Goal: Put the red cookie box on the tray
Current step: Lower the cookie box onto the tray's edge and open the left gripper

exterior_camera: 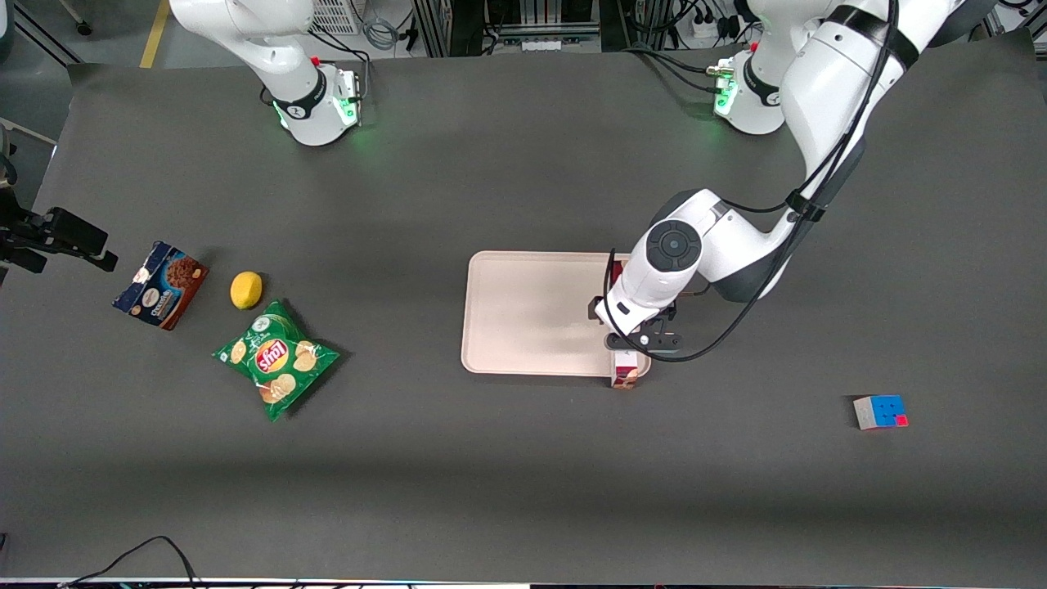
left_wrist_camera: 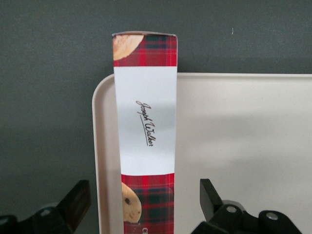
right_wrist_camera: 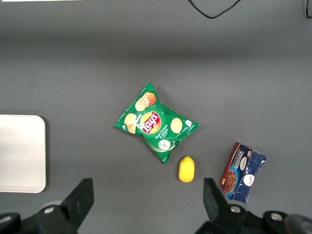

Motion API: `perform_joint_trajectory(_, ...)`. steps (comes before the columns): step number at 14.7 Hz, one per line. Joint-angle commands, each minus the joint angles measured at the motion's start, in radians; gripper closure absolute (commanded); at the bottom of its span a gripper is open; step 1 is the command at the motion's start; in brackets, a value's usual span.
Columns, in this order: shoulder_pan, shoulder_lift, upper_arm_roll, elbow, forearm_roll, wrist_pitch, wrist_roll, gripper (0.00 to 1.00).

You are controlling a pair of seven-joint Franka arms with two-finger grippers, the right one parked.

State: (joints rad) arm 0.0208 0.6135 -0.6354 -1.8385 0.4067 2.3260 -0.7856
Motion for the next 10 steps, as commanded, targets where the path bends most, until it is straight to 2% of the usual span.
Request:
perform_joint_trajectory(1,-0.005,-0.006,0.000,0.021,0.020,-0.017,-0.024,0.00)
perform_joint_trajectory(3,0.001,-0.035,-0.003,0.056,0.021,-0.087,-0.005,0.00)
perform_joint_trajectory(6,0.010,-0.081,-0.021,0.157,0.004,-0.291,0.112,0.00)
perform_joint_trajectory(10,0.060,-0.196,-0.043,0.142,-0.028,-0.321,0.161,0.00)
